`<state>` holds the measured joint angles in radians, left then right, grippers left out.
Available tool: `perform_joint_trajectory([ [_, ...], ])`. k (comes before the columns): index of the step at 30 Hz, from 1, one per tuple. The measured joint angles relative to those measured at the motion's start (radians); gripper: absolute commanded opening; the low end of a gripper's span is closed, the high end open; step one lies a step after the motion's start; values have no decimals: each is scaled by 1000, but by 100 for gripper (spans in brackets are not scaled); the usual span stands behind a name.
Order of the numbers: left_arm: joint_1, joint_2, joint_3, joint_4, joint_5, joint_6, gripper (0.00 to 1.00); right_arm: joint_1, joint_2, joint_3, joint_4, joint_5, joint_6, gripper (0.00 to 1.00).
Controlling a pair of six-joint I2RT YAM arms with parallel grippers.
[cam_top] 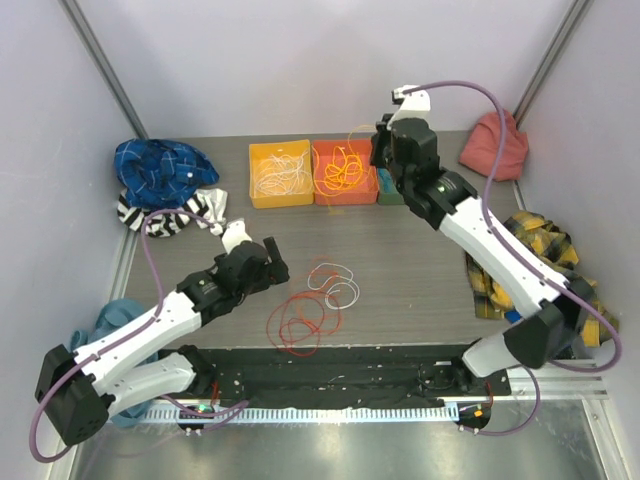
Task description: Untangle the cables
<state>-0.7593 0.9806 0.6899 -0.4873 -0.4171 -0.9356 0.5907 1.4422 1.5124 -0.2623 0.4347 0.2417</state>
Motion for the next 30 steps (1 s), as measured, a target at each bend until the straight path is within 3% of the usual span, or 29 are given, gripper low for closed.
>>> perform_joint_trajectory([
  [8, 0, -69, -28, -39, -36, 1, 99, -87, 234, 259, 25, -42, -2, 1],
  [16, 0, -56, -42, -46, -44, 0, 99, -114, 369, 517, 45, -95, -3, 1],
  [30, 0, 48, -42, -41, -43, 5, 99, -189, 566, 654, 80, -124, 8, 1],
])
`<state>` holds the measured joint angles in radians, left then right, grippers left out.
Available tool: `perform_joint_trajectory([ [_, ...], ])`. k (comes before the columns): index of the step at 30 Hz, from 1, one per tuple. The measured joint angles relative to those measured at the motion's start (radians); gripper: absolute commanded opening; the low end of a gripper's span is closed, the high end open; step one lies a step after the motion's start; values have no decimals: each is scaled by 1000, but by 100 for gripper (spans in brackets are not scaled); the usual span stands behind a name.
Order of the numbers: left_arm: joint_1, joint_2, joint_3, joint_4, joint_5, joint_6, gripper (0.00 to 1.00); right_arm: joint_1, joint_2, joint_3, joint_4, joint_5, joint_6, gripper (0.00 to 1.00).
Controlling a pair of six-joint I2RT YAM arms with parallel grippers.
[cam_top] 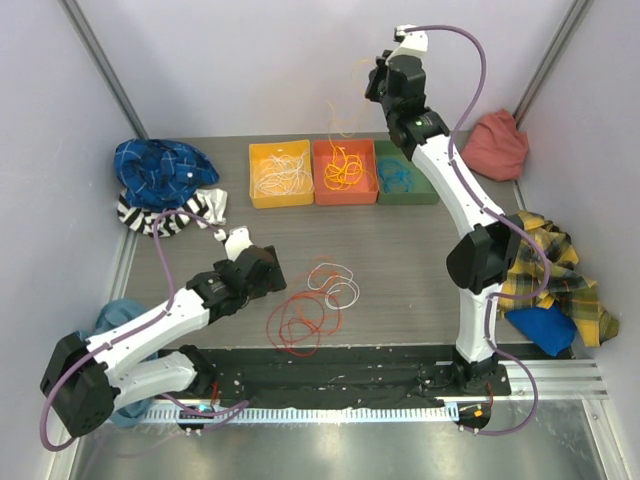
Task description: Untangle the cables
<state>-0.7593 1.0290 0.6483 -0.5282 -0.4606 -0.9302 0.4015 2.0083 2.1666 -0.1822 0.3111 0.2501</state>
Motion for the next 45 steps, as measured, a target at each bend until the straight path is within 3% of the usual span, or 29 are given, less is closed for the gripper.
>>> perform_joint_trajectory([
  [10, 0, 81, 17, 5, 1, 22, 99, -13, 90, -8, 62, -12, 15, 1],
  [18, 0, 127, 23, 22, 29, 21, 99, -13, 95, -224, 147, -21, 39, 3],
  [19, 0, 127, 23, 23, 32, 21, 99, -13, 103, -243, 143, -24, 42, 8],
  [20, 0, 127, 23, 23, 33, 21, 99, -13, 115, -254, 144, -27, 45, 26],
  [23, 0, 127, 23, 23, 35, 22, 99, -13, 148, -275, 144, -40, 61, 61],
  [27, 0, 124, 23, 23, 35, 22, 99, -13, 166, -293, 140, -54, 68, 77],
  [33, 0, 111, 23, 22, 35, 21, 99, -4, 145, -292, 127, -39, 76, 83],
  [37, 0, 82, 23, 22, 35, 21, 99, 21, 12, -389, 122, -19, 84, 82],
  [45, 0, 5, 90, -23, 23, 28, 100, 133, -581, -870, 239, 10, 122, 80],
])
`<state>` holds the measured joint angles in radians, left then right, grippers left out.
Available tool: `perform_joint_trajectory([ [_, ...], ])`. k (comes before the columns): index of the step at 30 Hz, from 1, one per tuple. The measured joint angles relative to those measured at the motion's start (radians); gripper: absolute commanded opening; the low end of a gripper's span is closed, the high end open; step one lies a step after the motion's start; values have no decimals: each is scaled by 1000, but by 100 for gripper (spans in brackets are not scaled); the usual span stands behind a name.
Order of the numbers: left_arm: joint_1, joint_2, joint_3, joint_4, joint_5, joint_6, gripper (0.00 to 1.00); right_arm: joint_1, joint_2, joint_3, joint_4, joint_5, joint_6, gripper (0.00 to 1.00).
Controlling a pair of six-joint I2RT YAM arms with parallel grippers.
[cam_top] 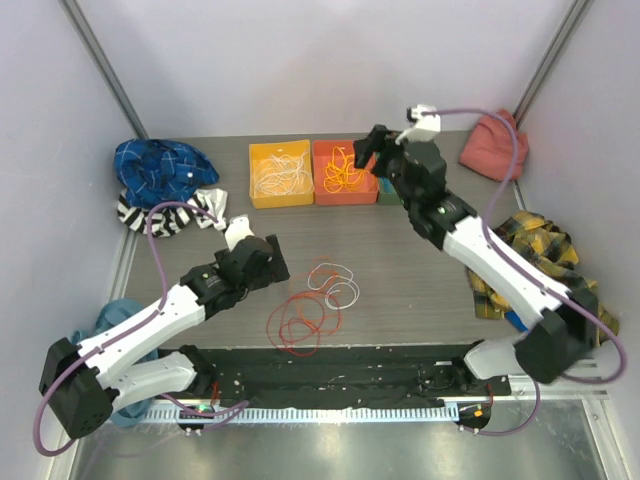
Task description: Untangle the cables
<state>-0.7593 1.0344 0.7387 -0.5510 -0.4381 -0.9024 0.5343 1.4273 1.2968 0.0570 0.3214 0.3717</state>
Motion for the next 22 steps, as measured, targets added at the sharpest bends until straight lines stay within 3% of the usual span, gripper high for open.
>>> perform_joint_trajectory([
  [4, 0, -36, 32, -1, -11, 13, 100, 49, -176, -216, 10, 37, 9, 79],
  [12, 0, -1, 87, -19, -43, 24, 100, 226, -298, -539, -148, 134, 61, 78],
  [17, 0, 60, 112, -47, -48, 25, 100, 323, -407, -650, -202, 192, 99, 77],
  [22, 0, 54, 108, -43, -36, 48, 100, 341, -449, -669, -217, 242, 107, 77],
])
